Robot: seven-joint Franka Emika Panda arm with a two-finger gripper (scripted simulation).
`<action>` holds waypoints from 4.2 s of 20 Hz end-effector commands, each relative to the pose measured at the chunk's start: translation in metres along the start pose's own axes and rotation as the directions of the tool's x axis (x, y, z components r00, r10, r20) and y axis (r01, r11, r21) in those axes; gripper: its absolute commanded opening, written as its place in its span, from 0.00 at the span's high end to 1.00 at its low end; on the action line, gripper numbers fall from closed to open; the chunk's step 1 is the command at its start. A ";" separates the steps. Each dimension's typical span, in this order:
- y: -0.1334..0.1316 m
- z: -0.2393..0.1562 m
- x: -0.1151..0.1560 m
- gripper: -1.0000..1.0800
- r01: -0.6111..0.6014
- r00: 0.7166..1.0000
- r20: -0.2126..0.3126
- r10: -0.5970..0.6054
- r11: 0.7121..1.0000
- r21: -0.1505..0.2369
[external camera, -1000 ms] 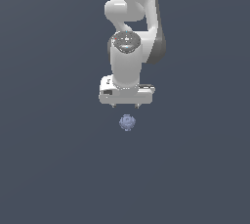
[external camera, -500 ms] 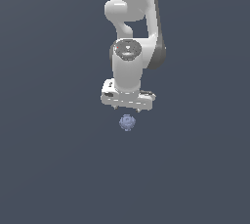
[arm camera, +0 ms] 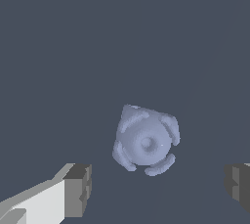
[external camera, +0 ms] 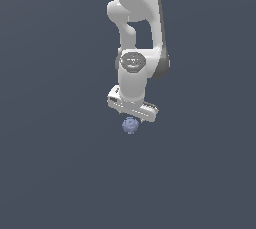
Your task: Pick up the object and move it to a goal position.
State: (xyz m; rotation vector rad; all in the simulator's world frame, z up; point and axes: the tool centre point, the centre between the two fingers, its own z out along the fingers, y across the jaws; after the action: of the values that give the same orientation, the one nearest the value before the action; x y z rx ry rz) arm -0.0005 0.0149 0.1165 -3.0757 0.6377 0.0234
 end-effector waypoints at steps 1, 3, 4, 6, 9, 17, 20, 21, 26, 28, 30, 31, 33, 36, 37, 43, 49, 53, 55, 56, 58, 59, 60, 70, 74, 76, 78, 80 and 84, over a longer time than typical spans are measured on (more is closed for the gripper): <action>-0.002 0.007 0.000 0.04 -0.059 0.998 -0.004 0.059 0.998 0.001; -0.002 0.012 0.000 0.04 -0.097 0.995 -0.006 0.097 0.995 0.002; -0.003 0.014 0.000 0.04 -0.114 0.994 -0.007 0.114 0.994 0.003; -0.004 0.018 0.000 0.04 -0.143 0.990 -0.009 0.143 0.990 0.004; -0.004 0.023 0.000 0.04 -0.177 0.984 -0.012 0.177 0.984 0.005; -0.005 0.027 0.000 0.04 -0.206 0.979 -0.013 0.206 0.979 0.005; -0.005 0.030 0.000 0.04 -0.206 0.979 -0.013 0.206 0.979 0.005; -0.005 0.033 0.000 0.04 -0.206 0.978 -0.013 0.206 0.979 0.005; -0.004 0.057 0.000 0.04 -0.208 0.978 -0.014 0.209 0.978 0.005; -0.004 0.066 0.000 0.04 -0.209 0.978 -0.014 0.209 0.978 0.005; -0.004 0.073 0.000 0.04 -0.210 0.978 -0.014 0.210 0.978 0.006; -0.005 0.075 0.000 0.04 -0.210 0.978 -0.014 0.210 0.978 0.006; -0.005 0.077 0.001 0.04 -0.210 0.978 -0.014 0.210 0.978 0.006; -0.005 0.077 0.001 1.00 -0.210 0.978 -0.014 0.210 0.978 0.006; -0.005 0.077 0.001 1.00 -0.210 0.978 -0.014 0.210 0.978 0.006; -0.005 0.077 0.001 1.00 -0.210 0.978 -0.014 0.210 0.978 0.006; -0.005 0.071 0.001 1.00 -0.209 0.978 -0.014 0.210 0.978 0.007; -0.005 0.056 0.002 1.00 -0.209 0.978 -0.014 0.210 0.978 0.007; -0.004 0.044 0.003 1.00 -0.209 0.978 -0.014 0.210 0.978 0.007; -0.004 0.037 0.004 1.00 -0.210 0.978 -0.014 0.210 0.978 0.007; -0.003 0.022 0.005 1.00 -0.210 0.978 -0.014 0.210 0.978 0.007; -0.003 0.013 0.005 1.00 -0.210 0.978 -0.014 0.210 0.978 0.007; -0.002 0.004 0.006 1.00 -0.210 0.978 -0.014 0.210 0.978 0.007; 0.003 -0.107 0.016 1.00 -0.211 0.977 -0.014 0.211 0.978 0.006; 0.004 -0.152 0.020 1.00 -0.211 0.977 -0.014 0.211 0.977 0.006; 0.005 -0.174 0.022 1.00 -0.211 0.977 -0.014 0.211 0.977 0.006; 0.006 -0.193 0.025 1.00 -0.211 0.977 -0.014 0.211 0.977 0.006; 0.006 -0.211 0.027 1.00 -0.211 0.977 -0.014 0.211 0.977 0.006; 0.006 -0.238 0.030 1.00 -0.210 0.977 -0.014 0.211 0.978 0.005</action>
State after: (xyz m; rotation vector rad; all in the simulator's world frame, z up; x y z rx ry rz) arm 0.0273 -0.0031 0.3440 -2.9910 0.9602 -0.0026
